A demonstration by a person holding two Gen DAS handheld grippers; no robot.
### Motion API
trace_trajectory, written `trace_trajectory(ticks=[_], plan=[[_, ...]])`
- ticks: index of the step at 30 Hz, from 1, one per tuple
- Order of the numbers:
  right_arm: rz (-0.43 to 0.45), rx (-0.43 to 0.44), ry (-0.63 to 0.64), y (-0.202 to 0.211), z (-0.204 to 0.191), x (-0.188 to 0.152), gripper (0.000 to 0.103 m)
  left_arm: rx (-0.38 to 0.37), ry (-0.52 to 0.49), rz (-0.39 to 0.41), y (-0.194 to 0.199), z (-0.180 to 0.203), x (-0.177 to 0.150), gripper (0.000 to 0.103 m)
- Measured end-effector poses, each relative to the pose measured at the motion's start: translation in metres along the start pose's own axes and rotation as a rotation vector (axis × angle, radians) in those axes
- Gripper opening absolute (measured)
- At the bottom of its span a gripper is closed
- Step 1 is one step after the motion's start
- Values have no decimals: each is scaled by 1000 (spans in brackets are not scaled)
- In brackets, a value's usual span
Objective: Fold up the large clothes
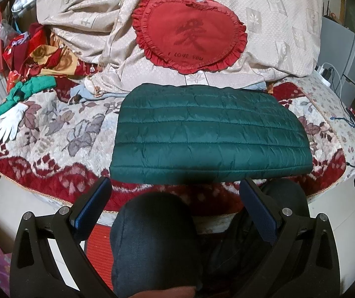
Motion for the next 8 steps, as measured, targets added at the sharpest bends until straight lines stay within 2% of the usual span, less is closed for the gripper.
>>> trace_trajectory(ticks=[5,8], plan=[[-6,-3,-3,-1,0,1,101,-23,-2,-2,0,6,-3,103],[-1,-2,-1,0,2,2,101,-30,-14,27,4,9,-3,103]])
Point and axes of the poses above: each gripper's, at about its wrist camera, not at the fingertips, and y roughly against the way its jaws point, z to its right, x to its top, the point moved 7 cm from there along -y, roughly the way its jaws point, and after that the axes turned 12 degrees about -z, right-handed, at the moved point
